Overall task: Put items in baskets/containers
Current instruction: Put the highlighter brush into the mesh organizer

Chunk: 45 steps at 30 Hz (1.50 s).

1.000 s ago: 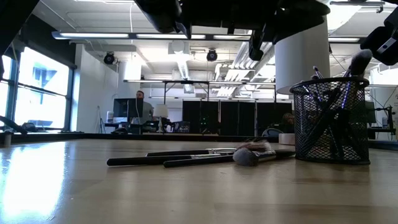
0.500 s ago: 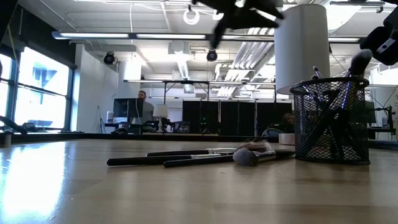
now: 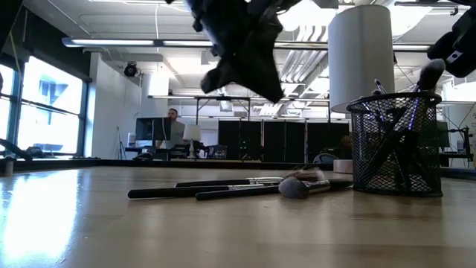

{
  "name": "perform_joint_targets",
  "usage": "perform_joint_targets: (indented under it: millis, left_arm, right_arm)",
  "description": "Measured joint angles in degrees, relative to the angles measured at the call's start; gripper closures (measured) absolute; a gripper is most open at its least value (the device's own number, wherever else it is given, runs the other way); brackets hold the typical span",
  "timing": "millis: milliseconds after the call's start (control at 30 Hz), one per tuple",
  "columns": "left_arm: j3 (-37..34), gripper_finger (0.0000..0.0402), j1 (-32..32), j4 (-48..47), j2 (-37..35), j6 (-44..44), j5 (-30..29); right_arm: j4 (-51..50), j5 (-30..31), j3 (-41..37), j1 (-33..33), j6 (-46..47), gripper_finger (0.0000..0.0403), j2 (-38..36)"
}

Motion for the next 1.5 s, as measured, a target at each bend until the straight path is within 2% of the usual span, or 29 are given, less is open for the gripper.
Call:
perform_joint_targets:
  millis: [233, 333, 467, 833, 1000, 1133, 1267, 1400, 1500]
  left_arm:
    - [0.27, 0.0362, -1.06, -0.58, 2.23, 0.48, 2.73]
    - [-0.19, 0.0362, -2.03, -2.98, 3.24, 0.48, 1.03]
    - [0.25, 0.0362, -3.17, -0.96, 2.66, 0.03, 0.58]
    - [0.11, 0.0362, -5.25, -1.76, 2.89, -1.23, -5.32]
    - [-0.13, 0.0362, -5.27, -1.15, 5.71, 1.02, -6.48]
    - [0.35, 0.0362, -5.22, 2.77, 5.72, 4.30, -3.12]
    - [-0.06, 0.0362, -5.24, 4.12, 6.41, 9.35, -2.22]
    - [0.19, 0.0350, -5.22, 6.02, 6.08, 13.24, -2.62]
    - [0.13, 0.0335, -5.22, 5.21, 6.19, 15.39, -5.16]
  right_arm:
    - [0.00, 1.67, -0.01, -0.15, 1.59, 0.0391, 0.09]
    - [0.02, 2.73, -0.01, -0.17, 2.71, 0.0391, 0.11]
    - [0.04, 3.48, -0.01, -0.17, 3.32, 0.0391, 0.11]
    - [0.49, 4.73, -0.01, -0.20, 3.71, 0.0391, 0.11]
    - [0.44, 5.86, 0.00, -0.20, 5.73, 0.0391, 0.11]
    - [0.41, 5.85, 0.00, -0.20, 5.84, 0.0391, 0.11]
    - [0.45, 6.15, 0.00, -0.20, 6.27, 0.0391, 0.11]
    - [0.42, 6.16, 0.00, -0.19, 7.07, 0.0391, 0.11]
    - [0.05, 7.44, -0.01, -0.17, 8.65, 0.0391, 0.11]
